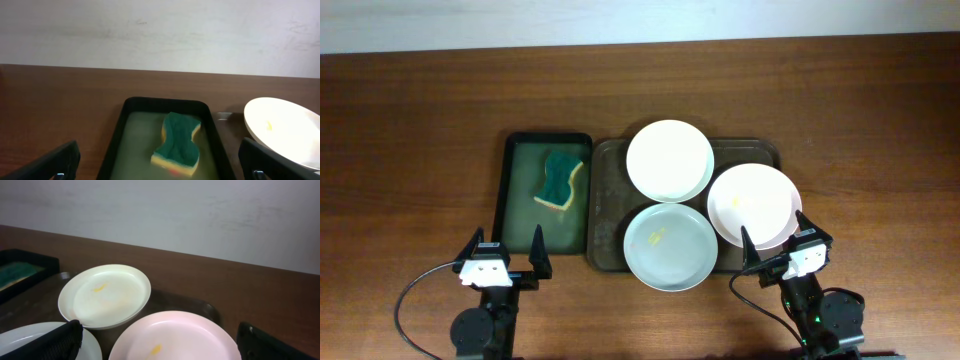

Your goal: Clean dirty plates on tray and stack at the side

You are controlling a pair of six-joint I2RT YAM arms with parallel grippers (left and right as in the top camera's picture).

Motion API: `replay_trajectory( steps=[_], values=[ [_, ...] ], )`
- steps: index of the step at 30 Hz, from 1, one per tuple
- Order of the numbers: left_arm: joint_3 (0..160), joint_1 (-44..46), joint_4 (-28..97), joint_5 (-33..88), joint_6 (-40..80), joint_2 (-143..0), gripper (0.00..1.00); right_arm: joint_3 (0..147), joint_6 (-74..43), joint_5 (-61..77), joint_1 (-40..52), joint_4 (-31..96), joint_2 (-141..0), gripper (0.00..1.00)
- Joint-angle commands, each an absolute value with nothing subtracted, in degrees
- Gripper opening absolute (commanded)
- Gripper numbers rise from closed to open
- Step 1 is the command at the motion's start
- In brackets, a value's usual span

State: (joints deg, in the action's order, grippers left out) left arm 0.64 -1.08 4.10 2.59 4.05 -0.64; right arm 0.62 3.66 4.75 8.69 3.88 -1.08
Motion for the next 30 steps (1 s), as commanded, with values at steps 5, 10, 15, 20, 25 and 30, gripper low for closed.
replay_trajectory(
  steps=[5, 10, 15, 20, 25, 30],
  values=[
    [0.54, -0.8, 4.34, 3.86, 3.38, -0.62, 0.99, 0.32, 3.88, 4.89, 8.99, 4.12, -1.13, 0.98],
    [0.8, -0.8, 2.13, 10.96, 3.38, -0.62, 0.99, 0.32, 4.08, 7.44, 8.99, 3.18, -1.1, 0.98],
    [10.92, -0.8, 15.4, 13.76, 4.64, -2.79, 0.99, 5.39, -1.13, 10.33, 8.99, 8.95, -1.13, 0.98],
    [29.87, -0.8, 26.41, 14.5, 3.75, -16.67, 0.99, 20.64, -1.98, 10.28, 8.99, 21.63, -5.06, 0.98],
    [55.37, -0.8, 46.17, 18.92, 1.43, -39.29, 0.99, 42.54, -1.98, 10.31, 8.99, 39.18, -20.51, 0.99],
    [74.81, -0.8, 59.83, 21.82, 1.48, -56.38, 0.99, 63.02, -1.98, 10.37, 8.99, 58.24, -41.19, 0.98]
  ],
)
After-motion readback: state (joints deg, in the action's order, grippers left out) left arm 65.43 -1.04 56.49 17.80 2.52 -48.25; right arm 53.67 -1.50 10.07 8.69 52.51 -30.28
